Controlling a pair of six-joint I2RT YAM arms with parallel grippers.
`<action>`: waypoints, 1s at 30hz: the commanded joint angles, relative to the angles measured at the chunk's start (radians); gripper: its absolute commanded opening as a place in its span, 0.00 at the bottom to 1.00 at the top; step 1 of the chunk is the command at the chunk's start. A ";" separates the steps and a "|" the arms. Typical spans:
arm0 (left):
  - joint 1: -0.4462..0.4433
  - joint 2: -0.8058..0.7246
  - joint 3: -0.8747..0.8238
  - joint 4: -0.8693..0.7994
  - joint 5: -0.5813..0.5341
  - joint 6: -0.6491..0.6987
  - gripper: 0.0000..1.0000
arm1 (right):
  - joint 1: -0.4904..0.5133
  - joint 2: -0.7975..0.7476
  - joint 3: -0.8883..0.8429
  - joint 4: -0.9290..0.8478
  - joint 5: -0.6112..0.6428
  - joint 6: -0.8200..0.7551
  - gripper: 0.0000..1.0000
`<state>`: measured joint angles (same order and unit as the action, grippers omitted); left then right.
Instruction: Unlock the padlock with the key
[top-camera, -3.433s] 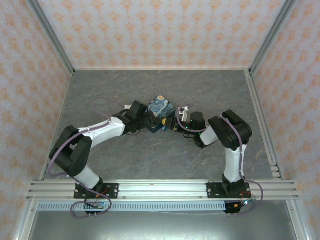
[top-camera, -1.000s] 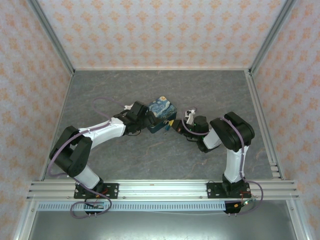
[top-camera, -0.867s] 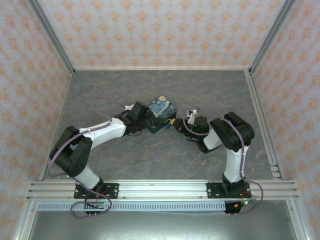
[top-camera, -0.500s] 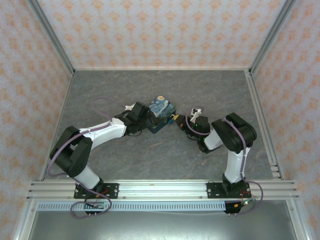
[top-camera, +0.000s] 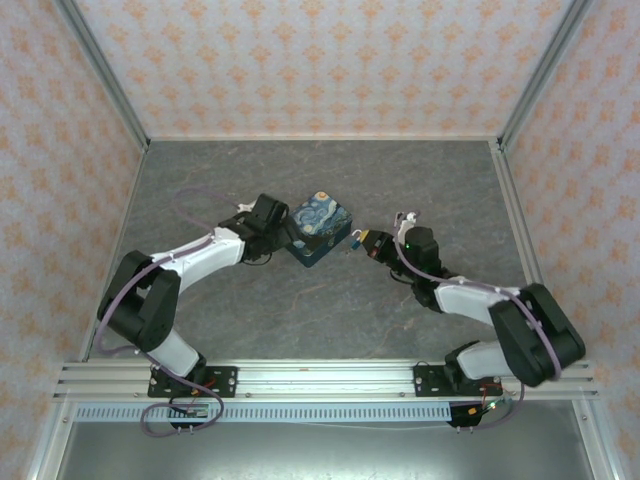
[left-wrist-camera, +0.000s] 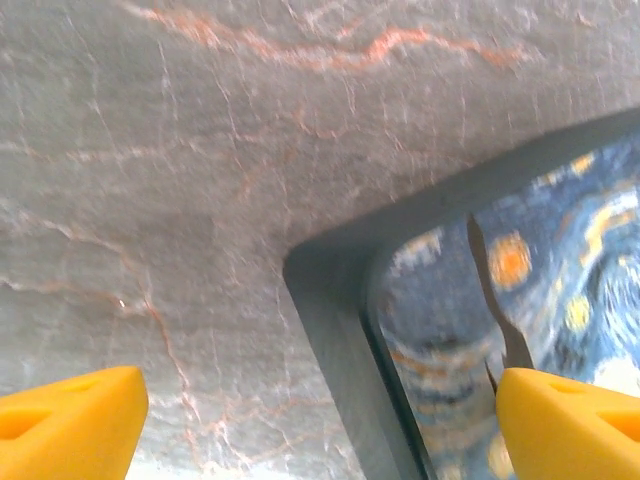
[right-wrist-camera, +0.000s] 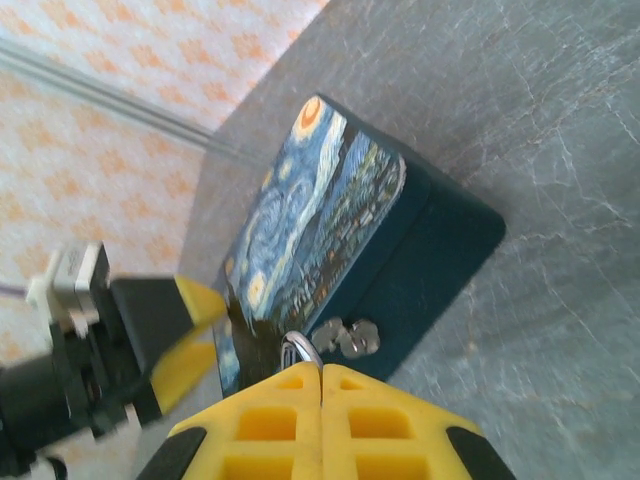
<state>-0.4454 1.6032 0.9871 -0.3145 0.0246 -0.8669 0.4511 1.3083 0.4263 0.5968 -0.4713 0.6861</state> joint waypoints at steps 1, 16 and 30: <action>0.030 0.050 0.051 -0.078 -0.014 0.064 0.90 | 0.008 -0.112 0.064 -0.391 -0.052 -0.137 0.00; 0.036 -0.175 -0.025 -0.041 -0.011 0.054 0.91 | 0.024 -0.170 0.127 -0.949 -0.085 -0.263 0.00; 0.035 -0.345 -0.089 -0.119 -0.018 0.068 0.92 | 0.024 0.080 0.204 -0.764 -0.050 -0.271 0.24</action>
<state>-0.4141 1.2980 0.9096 -0.3904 0.0277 -0.8062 0.4709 1.4033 0.5812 -0.1898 -0.5823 0.4385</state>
